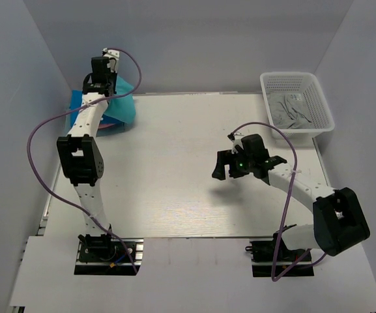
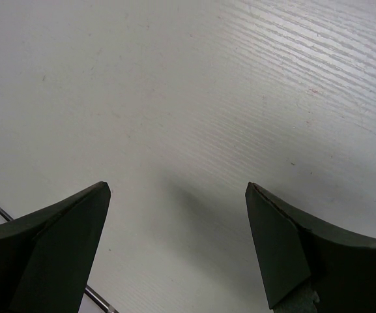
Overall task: Fold and stack the t-shirts
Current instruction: Put the neatly folded tshirt into the corner of the board with the left arm
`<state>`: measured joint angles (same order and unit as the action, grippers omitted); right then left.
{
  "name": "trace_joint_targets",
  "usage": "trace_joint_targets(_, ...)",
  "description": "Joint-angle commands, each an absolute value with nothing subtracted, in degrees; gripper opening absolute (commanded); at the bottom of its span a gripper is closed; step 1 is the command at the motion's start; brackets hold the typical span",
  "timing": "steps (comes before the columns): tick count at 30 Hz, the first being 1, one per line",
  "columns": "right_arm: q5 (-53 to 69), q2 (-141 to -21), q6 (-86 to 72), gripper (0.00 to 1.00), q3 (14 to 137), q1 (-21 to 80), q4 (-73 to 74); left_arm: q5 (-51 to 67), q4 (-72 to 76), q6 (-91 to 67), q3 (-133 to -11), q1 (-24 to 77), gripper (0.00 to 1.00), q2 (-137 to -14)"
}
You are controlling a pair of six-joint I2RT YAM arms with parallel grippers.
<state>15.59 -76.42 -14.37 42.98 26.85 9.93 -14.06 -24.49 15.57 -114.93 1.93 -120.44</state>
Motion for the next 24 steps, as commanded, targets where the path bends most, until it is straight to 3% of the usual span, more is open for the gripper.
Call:
trace_joint_targets(1,16.8,-77.3,-14.6,0.90,45.4,26.6,7.6,-11.9,-23.6,14.5,-117.1,-1.6,0.00,-117.9)
trace_joint_targets(24,19.2,-83.1,-14.3,0.90,50.6,26.6,8.0,2.3,-20.0,13.8,-117.8,-15.1,0.00,-122.4)
